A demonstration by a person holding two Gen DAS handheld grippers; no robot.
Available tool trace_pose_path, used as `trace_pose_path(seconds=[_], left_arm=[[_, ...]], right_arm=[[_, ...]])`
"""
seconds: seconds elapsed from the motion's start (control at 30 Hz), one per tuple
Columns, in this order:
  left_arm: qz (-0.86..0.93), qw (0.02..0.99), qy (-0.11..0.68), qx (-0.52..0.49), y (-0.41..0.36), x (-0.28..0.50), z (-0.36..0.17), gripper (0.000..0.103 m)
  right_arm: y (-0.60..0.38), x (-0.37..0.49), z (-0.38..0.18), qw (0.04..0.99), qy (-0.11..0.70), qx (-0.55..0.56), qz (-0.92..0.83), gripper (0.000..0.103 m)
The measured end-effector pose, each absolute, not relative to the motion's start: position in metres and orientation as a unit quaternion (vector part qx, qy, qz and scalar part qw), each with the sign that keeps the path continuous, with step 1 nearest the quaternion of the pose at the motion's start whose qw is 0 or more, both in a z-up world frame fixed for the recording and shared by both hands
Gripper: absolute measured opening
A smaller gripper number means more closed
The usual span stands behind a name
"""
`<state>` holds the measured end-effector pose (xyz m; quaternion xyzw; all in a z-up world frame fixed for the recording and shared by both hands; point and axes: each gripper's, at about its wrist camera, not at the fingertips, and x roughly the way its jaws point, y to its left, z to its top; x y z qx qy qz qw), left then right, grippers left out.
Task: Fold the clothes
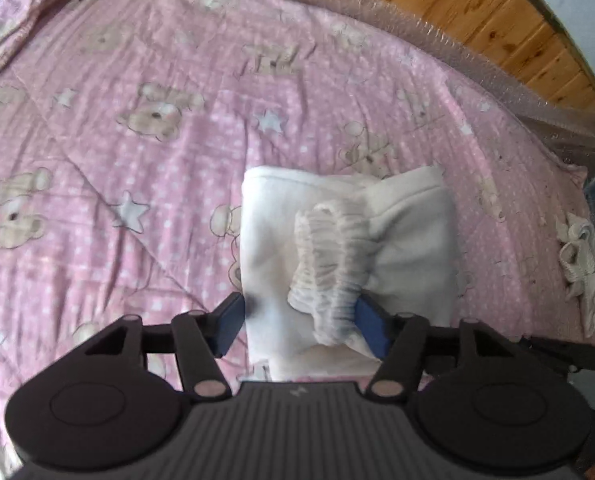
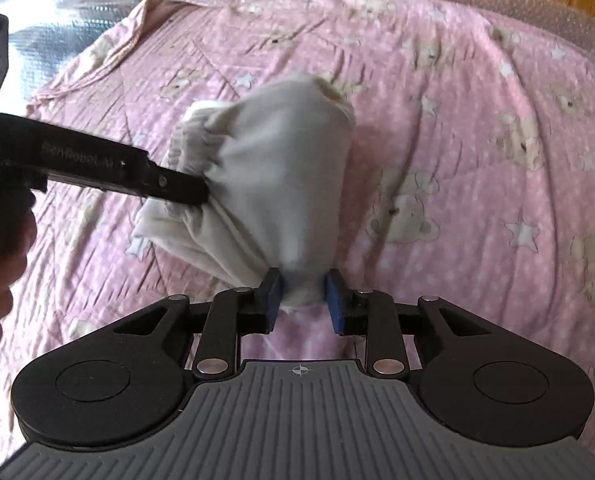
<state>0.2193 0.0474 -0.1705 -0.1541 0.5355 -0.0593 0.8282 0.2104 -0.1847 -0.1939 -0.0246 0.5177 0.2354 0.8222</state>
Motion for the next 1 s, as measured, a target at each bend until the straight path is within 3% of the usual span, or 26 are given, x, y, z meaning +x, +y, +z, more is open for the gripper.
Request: trace_pose_path(seconds=[0.03,0.1,0.13,0.27,0.3,0.33,0.37,0.43,0.5,0.7,0.8,0.9,0.93,0.97,1.0], left_arm=[[-0.053,0.835,0.525,-0.154,0.050,0.216,-0.164,0.077],[-0.035,0.849,0.505,-0.152,0.055,0.211,-0.156,0.095],[-0.029,0.850,0.504,-0.153,0.056,0.214,-0.157,0.096],[-0.030,0.829,0.526,-0.186,0.051,0.241,-0.184,0.095],[-0.029,0.827,0.527,-0.195,0.049,0.244,-0.190,0.091],[-0.028,0.834,0.516,-0.195,0.047,0.244,-0.192,0.076],[-0.029,0.841,0.505,-0.194,0.045,0.242,-0.190,0.051],[-0.032,0.848,0.490,-0.199,0.043,0.236,-0.183,0.028],[-0.025,0.856,0.472,-0.209,0.048,0.227,-0.168,0.021],[0.078,0.878,0.414,-0.229,0.117,0.175,-0.112,0.022],[0.130,0.870,0.429,-0.205,0.151,0.166,-0.106,0.027],[0.157,0.837,0.489,-0.187,0.180,0.172,-0.145,0.038],[0.162,0.826,0.509,-0.179,0.189,0.175,-0.164,0.066],[0.166,0.823,0.513,-0.178,0.194,0.174,-0.175,0.080],[0.169,0.826,0.506,-0.183,0.198,0.170,-0.181,0.090]], right_arm=[[-0.193,0.210,-0.188,0.824,0.515,-0.002,0.234,0.032],[-0.203,0.212,-0.180,0.834,0.500,0.028,0.234,0.047],[-0.202,0.219,-0.183,0.834,0.498,0.032,0.233,0.054],[-0.198,0.248,-0.195,0.837,0.492,0.050,0.232,0.056],[-0.197,0.256,-0.198,0.838,0.491,0.054,0.232,0.055],[-0.196,0.261,-0.202,0.837,0.490,0.062,0.234,0.052],[-0.195,0.263,-0.203,0.836,0.489,0.068,0.241,0.049],[-0.193,0.260,-0.196,0.838,0.479,0.063,0.253,0.013],[-0.181,0.252,-0.180,0.848,0.460,0.042,0.262,0.010],[-0.099,0.237,-0.118,0.848,0.404,0.011,0.343,0.009],[-0.049,0.237,-0.115,0.827,0.412,0.025,0.382,0.009],[-0.001,0.235,-0.150,0.801,0.451,0.003,0.393,0.009],[0.014,0.233,-0.172,0.794,0.470,-0.016,0.385,0.009],[0.026,0.231,-0.192,0.790,0.485,-0.042,0.371,0.012],[0.031,0.228,-0.204,0.794,0.485,-0.059,0.362,0.034]])
